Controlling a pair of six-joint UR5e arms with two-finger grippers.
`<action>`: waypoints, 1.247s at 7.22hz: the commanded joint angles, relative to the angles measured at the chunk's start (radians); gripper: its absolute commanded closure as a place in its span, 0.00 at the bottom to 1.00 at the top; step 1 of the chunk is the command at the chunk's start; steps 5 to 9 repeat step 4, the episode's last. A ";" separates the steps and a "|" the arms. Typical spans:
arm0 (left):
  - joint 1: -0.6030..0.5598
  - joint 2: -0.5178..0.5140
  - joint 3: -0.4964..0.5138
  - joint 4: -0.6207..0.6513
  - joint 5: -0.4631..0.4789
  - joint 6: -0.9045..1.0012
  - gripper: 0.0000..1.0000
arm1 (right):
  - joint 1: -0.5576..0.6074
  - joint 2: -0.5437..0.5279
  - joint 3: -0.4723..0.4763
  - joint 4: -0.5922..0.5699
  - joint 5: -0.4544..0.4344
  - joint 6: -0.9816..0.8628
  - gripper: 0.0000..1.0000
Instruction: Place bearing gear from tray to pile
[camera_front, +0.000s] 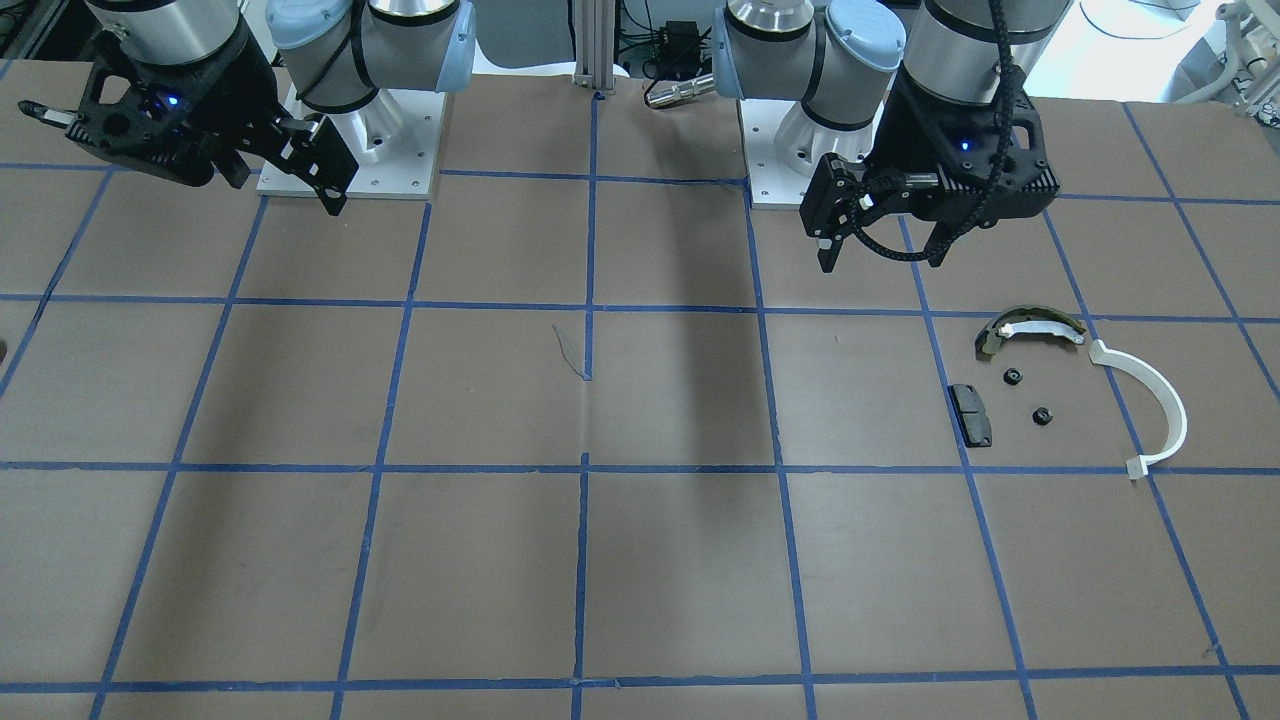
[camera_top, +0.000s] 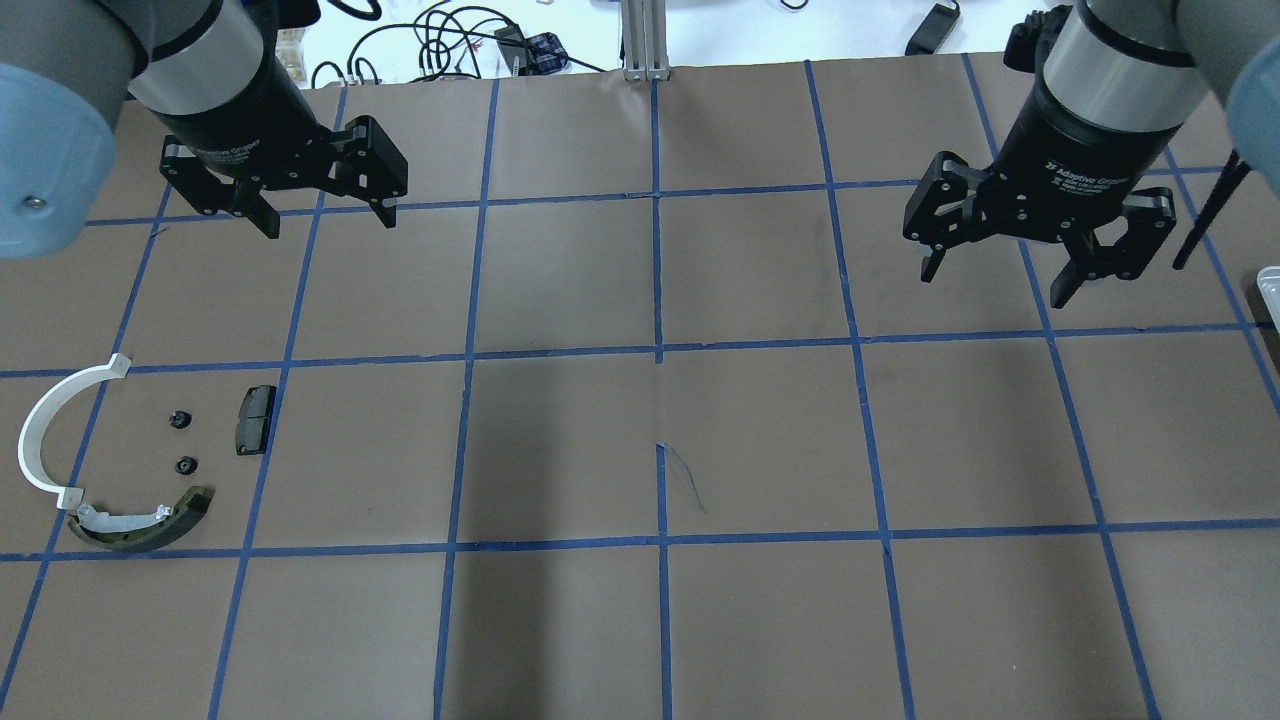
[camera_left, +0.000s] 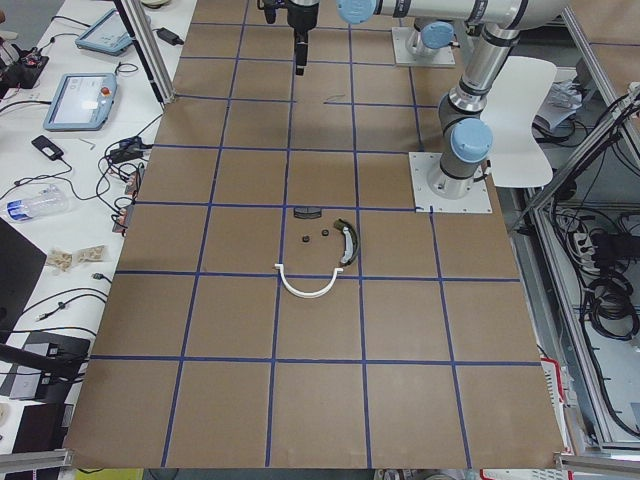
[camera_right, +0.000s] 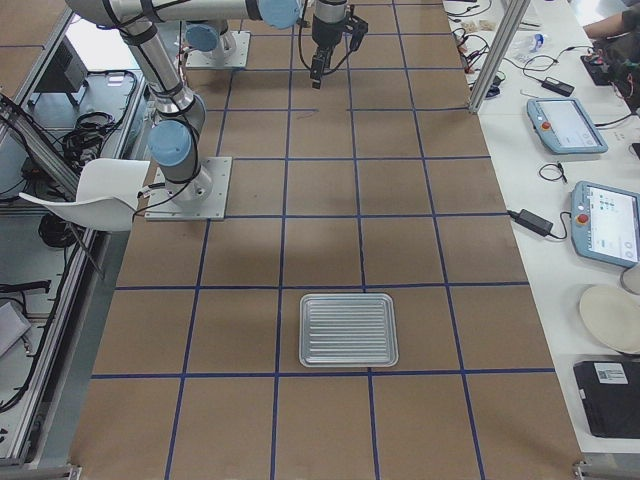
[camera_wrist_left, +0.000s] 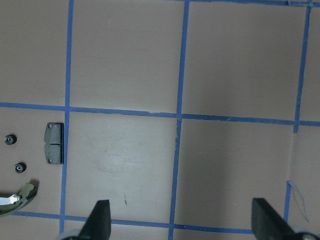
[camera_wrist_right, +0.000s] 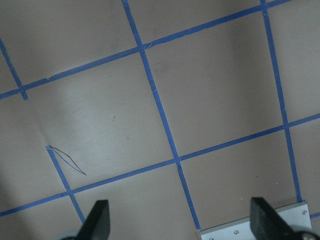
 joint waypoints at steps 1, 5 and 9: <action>0.001 0.006 0.007 -0.038 0.002 0.006 0.00 | 0.000 0.000 0.000 0.000 0.002 0.001 0.00; 0.001 0.003 0.007 -0.035 0.000 0.006 0.00 | 0.000 -0.005 0.002 0.000 -0.004 0.001 0.00; 0.001 0.003 0.007 -0.035 0.000 0.006 0.00 | 0.000 -0.005 0.002 0.000 -0.004 0.001 0.00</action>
